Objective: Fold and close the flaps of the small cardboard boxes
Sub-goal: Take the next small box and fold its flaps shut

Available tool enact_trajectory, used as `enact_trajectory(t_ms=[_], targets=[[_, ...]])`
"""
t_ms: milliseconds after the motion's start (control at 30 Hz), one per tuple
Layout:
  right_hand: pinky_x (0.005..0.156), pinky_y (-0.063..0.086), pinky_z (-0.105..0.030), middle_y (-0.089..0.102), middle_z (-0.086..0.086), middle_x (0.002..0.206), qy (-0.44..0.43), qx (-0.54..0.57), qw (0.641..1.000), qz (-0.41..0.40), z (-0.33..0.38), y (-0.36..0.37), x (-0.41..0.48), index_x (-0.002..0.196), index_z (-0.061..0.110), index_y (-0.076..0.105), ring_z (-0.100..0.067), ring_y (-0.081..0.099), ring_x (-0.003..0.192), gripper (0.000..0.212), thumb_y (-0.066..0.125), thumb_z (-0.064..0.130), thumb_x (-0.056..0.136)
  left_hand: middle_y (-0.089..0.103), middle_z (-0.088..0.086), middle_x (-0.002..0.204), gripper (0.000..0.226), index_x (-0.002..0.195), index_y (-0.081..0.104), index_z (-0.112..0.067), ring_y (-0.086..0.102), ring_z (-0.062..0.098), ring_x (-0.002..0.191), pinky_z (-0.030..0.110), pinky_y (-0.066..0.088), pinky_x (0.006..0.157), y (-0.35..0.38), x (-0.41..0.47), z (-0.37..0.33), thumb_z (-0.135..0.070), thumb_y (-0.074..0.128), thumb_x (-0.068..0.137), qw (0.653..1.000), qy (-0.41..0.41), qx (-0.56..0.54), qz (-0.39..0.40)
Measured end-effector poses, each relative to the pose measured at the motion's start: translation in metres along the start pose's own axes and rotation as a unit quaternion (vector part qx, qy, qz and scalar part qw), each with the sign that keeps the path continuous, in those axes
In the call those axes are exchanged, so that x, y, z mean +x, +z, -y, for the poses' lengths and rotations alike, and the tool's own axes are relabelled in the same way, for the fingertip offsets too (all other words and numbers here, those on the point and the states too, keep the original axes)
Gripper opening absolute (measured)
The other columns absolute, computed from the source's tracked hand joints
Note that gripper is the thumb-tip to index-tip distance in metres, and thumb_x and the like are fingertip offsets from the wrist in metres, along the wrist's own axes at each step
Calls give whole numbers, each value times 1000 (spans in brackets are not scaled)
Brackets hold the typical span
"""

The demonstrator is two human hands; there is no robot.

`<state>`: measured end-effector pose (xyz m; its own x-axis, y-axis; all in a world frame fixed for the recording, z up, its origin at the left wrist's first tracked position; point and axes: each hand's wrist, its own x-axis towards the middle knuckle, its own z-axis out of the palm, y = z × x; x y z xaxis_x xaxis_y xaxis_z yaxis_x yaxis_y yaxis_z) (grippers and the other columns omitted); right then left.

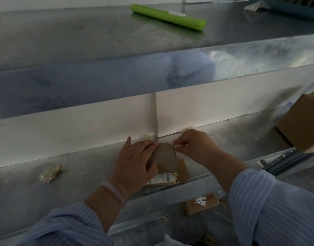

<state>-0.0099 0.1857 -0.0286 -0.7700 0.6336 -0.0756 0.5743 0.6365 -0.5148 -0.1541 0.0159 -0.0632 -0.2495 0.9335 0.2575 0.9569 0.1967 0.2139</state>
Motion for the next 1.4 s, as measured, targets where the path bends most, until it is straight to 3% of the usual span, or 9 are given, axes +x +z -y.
enact_trajectory(t_ms=[100, 200, 333, 500, 700, 833, 1000, 1267, 1400], targets=[[88, 38, -20, 66, 14, 91, -80, -82, 993, -36, -2, -3, 7, 95, 30, 77, -8, 57, 93, 12, 69, 30, 86, 58, -2, 129, 54, 130, 57, -20, 54, 15, 117, 41, 10, 118, 0, 0, 1, -44, 43, 84, 1000, -1, -1, 3], [81, 38, -16, 65, 13, 91, -49, -65, 997, -1, -2, -10, 13, 99, 29, 76, -7, 58, 92, 15, 68, 29, 87, 59, -1, 129, 54, 130, 57, -19, 55, 15, 117, 43, 12, 118, 1, 0, 1, -44, 42, 84, 1000, 0, -2, 3], [69, 51, -16, 70, 13, 77, 86, 155, 982, -58, -1, -8, 17, 85, 27, 73, -6, 67, 67, 12, 78, 18, 79, 59, 0, 128, 54, 129, 57, -18, 55, 16, 116, 46, 16, 116, 1, 1, 1, -44, 43, 84, 1000, 2, 1, 2], [78, 59, -29, 74, -11, 94, 138, 447, 884, -14, 5, -7, 18, 99, 7, 73, -18, 72, 86, 16, 65, 0, 86, 59, 0, 128, 54, 129, 58, -18, 55, 16, 116, 47, 18, 116, 1, 1, 1, -44, 43, 84, 1000, 3, 5, 4], [77, 47, -12, 73, 10, 91, 88, 228, 969, 23, 2, 5, 15, 98, 24, 76, -1, 65, 88, 17, 76, 26, 81, 60, 0, 127, 54, 128, 59, -18, 56, 15, 115, 43, 14, 117, 2, 2, 2, -44, 43, 84, 1000, 1, 2, 5], [85, 57, -32, 74, -3, 89, 129, 297, 946, 21, 4, 12, 20, 93, 14, 77, -18, 69, 90, 15, 76, 20, 80, 59, -1, 128, 54, 129, 57, -18, 55, 15, 116, 42, 12, 118, 1, 2, 1, -44, 42, 84, 1000, -1, 2, 9], [77, 56, -22, 74, 3, 92, 108, 242, 961, 76, 2, -1, 24, 92, 20, 78, -9, 66, 85, 11, 75, 18, 82, 58, -1, 129, 54, 130, 57, -18, 55, 15, 116, 42, 12, 118, 1, 1, 1, -44, 42, 85, 1000, 0, -3, 5], [60, 59, -25, 70, -13, 75, 182, 384, 905, -15, 2, 18, 22, 81, 8, 70, -14, 64, 60, 8, 71, 1, 83, 57, -2, 130, 54, 129, 58, -18, 53, 14, 119, 38, 16, 117, 3, 2, 2, -44, 44, 83, 1000, -5, -15, 3], [61, 59, -27, 71, -9, 78, 222, 414, 878, -90, -1, 34, 20, 79, 13, 69, -17, 69, 69, 10, 73, 4, 82, 57, -3, 131, 55, 129, 58, -20, 53, 13, 118, 39, 22, 114, 2, 3, 1, -45, 44, 82, 1000, -12, -25, -3]])
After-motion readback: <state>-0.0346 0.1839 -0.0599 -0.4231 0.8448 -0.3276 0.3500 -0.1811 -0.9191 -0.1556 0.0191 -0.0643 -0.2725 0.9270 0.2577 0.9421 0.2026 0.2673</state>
